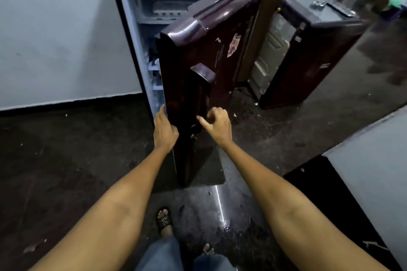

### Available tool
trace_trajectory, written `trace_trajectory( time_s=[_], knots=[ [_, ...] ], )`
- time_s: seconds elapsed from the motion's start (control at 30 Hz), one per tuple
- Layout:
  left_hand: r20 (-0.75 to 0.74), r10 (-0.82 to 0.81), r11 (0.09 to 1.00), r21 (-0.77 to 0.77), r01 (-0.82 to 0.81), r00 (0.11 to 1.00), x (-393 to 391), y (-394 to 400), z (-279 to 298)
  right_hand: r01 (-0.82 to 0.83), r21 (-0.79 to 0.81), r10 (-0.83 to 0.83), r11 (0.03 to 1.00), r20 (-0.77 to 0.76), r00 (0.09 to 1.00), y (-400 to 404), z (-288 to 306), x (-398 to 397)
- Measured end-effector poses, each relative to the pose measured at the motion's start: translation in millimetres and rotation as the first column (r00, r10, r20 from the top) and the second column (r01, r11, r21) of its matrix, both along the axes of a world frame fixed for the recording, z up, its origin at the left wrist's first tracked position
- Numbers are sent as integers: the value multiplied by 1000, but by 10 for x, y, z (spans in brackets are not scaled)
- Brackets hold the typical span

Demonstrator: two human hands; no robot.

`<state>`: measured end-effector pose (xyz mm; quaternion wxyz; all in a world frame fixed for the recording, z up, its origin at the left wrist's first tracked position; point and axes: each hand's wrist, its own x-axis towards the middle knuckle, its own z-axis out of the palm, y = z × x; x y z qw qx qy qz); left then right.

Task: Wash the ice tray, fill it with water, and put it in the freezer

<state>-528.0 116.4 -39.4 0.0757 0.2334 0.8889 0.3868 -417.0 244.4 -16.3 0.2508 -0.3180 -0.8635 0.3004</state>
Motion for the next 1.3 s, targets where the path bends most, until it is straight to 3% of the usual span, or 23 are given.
trace_trajectory(
  time_s=[0.2, 0.37, 0.73, 1.0, 1.2, 1.3],
  knots=[
    [-61, -16, 992, -129, 8, 998, -593, -157, 55, -189, -98, 196, 977, 60, 979, -165, 163, -997],
    [-30, 26, 974, -223, -32, 999, -1281, -29, 168, -222, -127, 237, 967, 120, 964, -197, 234, -1796],
    [58, -36, 960, -275, 51, 998, -2786, 337, 263, -103, -192, 143, 976, 208, 968, -124, 276, -3261],
    [132, -80, 964, -242, 110, 988, -3286, 535, 210, -50, -162, 89, 985, 244, 966, 31, 281, -3815],
    [127, -54, 962, -260, 85, 990, -3308, 530, 167, -32, -39, 43, 999, 321, 946, 32, 202, -3855],
    [127, -49, 963, -259, 81, 991, -3215, 470, 189, -22, -62, 40, 998, 306, 951, 13, 170, -3811]
  ],
)
